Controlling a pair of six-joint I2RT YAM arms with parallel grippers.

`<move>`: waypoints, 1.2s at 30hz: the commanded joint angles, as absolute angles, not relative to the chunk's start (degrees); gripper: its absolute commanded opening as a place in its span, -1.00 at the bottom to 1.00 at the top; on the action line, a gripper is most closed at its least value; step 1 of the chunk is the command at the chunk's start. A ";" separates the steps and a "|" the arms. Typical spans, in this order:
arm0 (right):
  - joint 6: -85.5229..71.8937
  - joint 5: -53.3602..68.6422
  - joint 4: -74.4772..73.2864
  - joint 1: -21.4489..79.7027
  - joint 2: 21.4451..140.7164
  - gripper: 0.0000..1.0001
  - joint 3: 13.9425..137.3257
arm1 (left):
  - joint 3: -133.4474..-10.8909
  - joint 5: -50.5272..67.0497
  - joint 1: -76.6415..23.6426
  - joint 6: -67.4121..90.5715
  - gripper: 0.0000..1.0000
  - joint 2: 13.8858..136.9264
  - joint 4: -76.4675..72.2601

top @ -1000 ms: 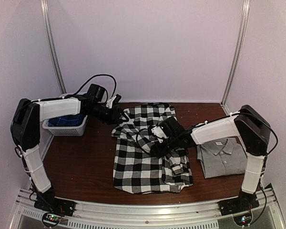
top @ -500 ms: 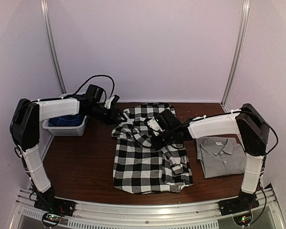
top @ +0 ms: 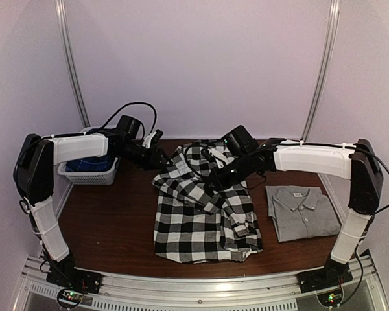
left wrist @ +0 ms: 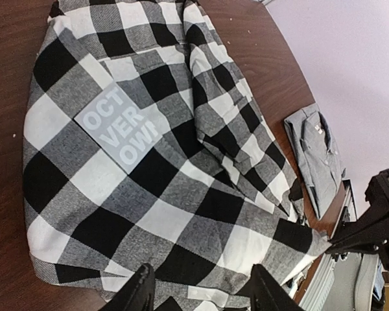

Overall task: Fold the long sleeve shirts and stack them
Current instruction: Pick up the sleeve from the 1/3-folded shirt, then place the sleeve of the 1/3-folded shirt, then pick up the sleeve from the 1/3-folded shirt.

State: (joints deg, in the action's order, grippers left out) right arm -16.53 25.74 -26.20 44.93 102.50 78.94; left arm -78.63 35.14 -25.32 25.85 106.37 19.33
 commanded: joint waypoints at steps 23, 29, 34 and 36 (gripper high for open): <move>-29.29 15.24 -16.07 40.30 96.84 0.15 61.73 | -77.82 38.85 -24.87 23.38 0.01 104.71 17.57; -30.60 12.43 -10.39 40.03 100.30 0.12 62.61 | -77.87 38.89 -24.87 23.48 0.01 104.67 17.58; -31.48 9.37 -9.37 39.91 103.44 0.15 64.18 | -77.86 38.33 -24.87 23.00 0.01 104.29 18.32; -31.77 8.77 -9.86 39.91 104.64 0.17 64.41 | -77.87 38.07 -24.87 22.73 0.01 104.20 18.71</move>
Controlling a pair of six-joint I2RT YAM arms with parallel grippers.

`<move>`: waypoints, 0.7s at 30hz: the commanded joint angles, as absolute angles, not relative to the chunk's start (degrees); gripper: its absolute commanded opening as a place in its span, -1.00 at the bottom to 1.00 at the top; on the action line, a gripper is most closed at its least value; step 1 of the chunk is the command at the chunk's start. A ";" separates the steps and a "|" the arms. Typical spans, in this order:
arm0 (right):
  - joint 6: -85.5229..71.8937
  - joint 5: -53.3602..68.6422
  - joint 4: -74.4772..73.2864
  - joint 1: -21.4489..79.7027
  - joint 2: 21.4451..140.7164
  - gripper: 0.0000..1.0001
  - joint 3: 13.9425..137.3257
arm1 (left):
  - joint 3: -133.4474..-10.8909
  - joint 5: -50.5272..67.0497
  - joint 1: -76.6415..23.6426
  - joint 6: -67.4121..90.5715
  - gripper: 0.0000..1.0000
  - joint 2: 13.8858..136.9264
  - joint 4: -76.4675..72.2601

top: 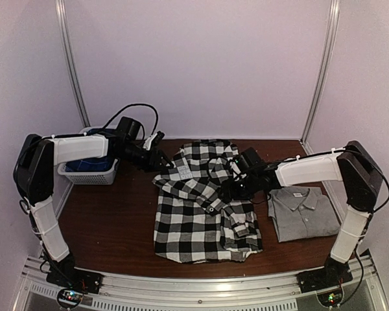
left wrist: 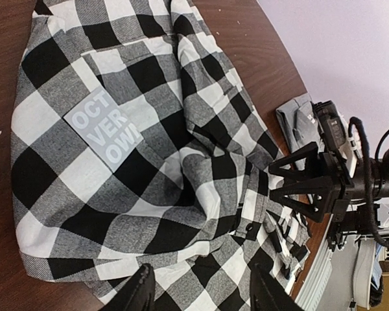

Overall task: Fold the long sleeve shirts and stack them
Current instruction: Pick up the sleeve from the 1/3-folded shirt.

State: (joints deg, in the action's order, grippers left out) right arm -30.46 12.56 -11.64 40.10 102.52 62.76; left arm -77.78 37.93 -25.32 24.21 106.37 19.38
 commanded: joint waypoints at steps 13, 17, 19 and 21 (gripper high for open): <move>-32.49 11.19 -8.89 41.68 106.56 0.11 65.13 | -78.13 38.06 -24.87 22.76 0.01 104.42 18.81; -32.36 11.27 -9.26 41.93 106.69 0.02 65.55 | -77.89 38.05 -24.87 22.76 0.01 104.31 18.81; -32.26 11.15 -9.40 41.99 106.62 -0.06 65.48 | -77.87 38.06 -24.87 22.76 0.01 104.37 18.83; -32.38 10.03 -10.48 41.98 106.88 -0.10 65.58 | -77.96 38.14 -24.87 22.76 0.01 104.49 18.86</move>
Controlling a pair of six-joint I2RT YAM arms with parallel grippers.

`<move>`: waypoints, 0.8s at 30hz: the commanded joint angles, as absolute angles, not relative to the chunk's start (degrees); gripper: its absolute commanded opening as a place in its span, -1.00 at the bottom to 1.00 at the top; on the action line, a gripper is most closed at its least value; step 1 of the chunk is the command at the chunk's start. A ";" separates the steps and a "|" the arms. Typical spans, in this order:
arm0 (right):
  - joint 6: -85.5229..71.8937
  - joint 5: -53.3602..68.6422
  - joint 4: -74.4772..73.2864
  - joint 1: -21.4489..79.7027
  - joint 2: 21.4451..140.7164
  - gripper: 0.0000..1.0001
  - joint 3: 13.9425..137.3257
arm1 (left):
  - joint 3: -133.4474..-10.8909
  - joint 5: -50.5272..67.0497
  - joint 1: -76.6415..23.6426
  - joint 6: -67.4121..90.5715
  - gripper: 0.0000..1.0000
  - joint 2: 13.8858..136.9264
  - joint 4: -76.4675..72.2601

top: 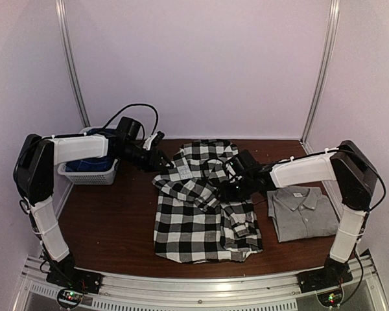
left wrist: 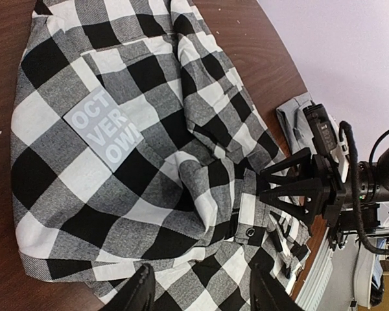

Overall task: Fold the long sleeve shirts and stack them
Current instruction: Pick up the sleeve from the 1/3-folded shirt.

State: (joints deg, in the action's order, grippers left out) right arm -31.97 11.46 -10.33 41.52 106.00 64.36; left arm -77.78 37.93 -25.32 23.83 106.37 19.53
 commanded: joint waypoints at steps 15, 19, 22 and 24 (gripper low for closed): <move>-34.48 6.37 -13.69 43.79 109.40 0.12 67.78 | -78.22 38.23 -24.87 22.68 0.01 104.71 18.95; -34.52 5.31 -14.38 44.33 109.31 0.04 68.57 | -78.18 38.12 -24.87 22.50 0.01 104.91 19.16; -34.58 5.08 -14.69 44.45 108.62 -0.08 68.94 | -78.05 38.14 -24.87 22.59 0.01 105.00 19.24; -34.62 5.17 -14.81 44.47 108.34 -0.21 69.35 | -78.11 38.02 -24.87 22.69 0.01 105.19 19.22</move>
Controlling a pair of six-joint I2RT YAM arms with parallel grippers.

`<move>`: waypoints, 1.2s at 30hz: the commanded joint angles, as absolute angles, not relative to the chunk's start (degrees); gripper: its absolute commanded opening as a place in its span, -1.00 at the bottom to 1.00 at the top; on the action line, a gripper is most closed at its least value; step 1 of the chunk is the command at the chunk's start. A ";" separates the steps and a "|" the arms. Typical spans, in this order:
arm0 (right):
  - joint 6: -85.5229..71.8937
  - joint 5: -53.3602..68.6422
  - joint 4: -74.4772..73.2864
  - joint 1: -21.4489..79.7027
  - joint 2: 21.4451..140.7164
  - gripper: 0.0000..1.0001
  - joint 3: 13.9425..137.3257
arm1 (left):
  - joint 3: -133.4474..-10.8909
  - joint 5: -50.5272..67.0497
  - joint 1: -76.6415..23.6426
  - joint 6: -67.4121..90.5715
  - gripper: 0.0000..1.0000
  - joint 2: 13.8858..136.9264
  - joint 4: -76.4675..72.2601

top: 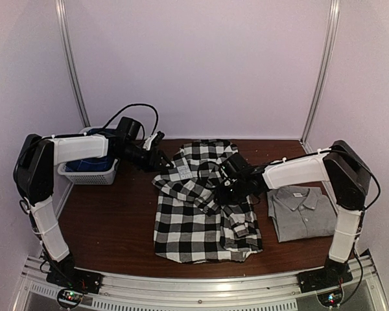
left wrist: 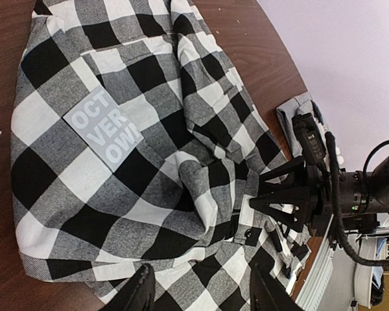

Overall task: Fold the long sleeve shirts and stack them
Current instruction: Pick up the sleeve from the 1/3-folded shirt.

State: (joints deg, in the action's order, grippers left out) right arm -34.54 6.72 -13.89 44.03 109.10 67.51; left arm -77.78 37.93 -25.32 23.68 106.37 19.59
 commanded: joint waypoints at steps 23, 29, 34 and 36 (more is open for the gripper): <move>-36.19 4.75 -16.47 44.36 106.30 -0.13 69.87 | -79.38 37.73 -24.96 23.64 0.01 107.57 18.68; -38.06 6.84 -12.71 42.63 105.48 0.07 65.24 | -78.95 37.52 -24.96 23.56 0.01 107.12 18.69; -40.01 7.81 -10.00 41.16 103.71 0.16 60.85 | -78.36 37.44 -24.96 23.45 0.01 106.71 18.71; -40.22 7.99 -9.64 40.95 103.20 0.18 60.27 | -78.25 37.31 -24.96 23.42 0.01 106.71 18.64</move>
